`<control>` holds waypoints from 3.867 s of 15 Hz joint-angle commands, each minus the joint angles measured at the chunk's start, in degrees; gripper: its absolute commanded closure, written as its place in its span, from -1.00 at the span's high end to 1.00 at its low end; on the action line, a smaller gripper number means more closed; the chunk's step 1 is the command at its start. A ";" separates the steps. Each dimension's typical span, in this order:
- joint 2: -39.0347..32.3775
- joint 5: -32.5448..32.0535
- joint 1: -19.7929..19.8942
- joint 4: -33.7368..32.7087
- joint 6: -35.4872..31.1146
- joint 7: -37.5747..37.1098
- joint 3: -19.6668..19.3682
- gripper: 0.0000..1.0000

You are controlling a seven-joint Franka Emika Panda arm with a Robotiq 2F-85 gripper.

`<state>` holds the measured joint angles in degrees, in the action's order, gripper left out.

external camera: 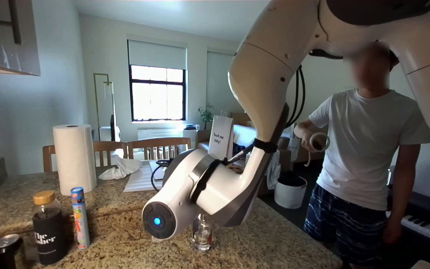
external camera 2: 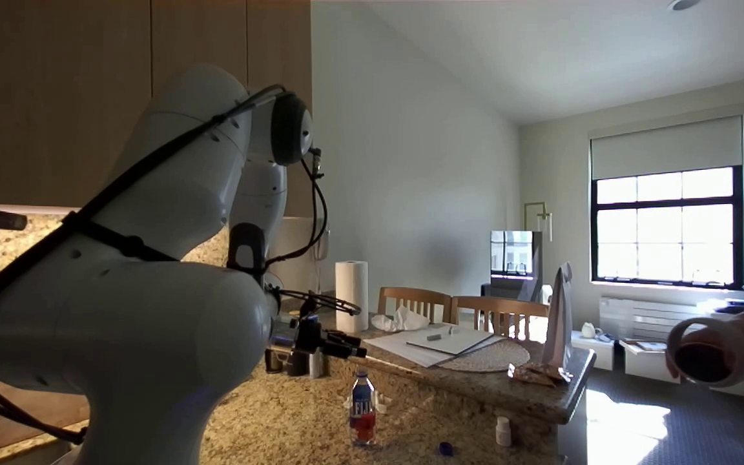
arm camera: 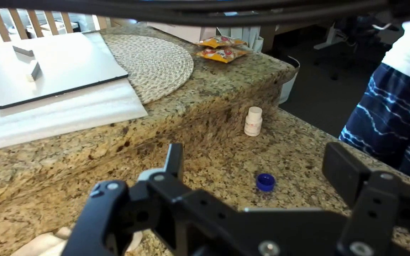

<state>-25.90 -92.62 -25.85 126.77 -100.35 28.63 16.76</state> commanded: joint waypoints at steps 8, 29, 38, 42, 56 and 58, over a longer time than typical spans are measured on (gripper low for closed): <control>-7.12 0.39 0.24 0.56 1.98 -5.57 2.21 1.00; -22.43 -11.03 -2.60 -13.18 8.97 -18.70 -0.34 1.00; -23.17 -14.71 -1.86 -12.67 18.30 -13.69 -3.66 0.26; -22.83 -14.31 0.85 -12.24 15.53 -12.99 -3.34 0.82; -21.73 -15.14 7.21 -14.04 1.82 -13.27 -3.85 0.08; -21.82 -14.30 7.67 -14.67 1.28 -13.97 -3.84 -0.13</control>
<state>-49.17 -106.51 -19.58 111.60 -96.74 14.09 12.75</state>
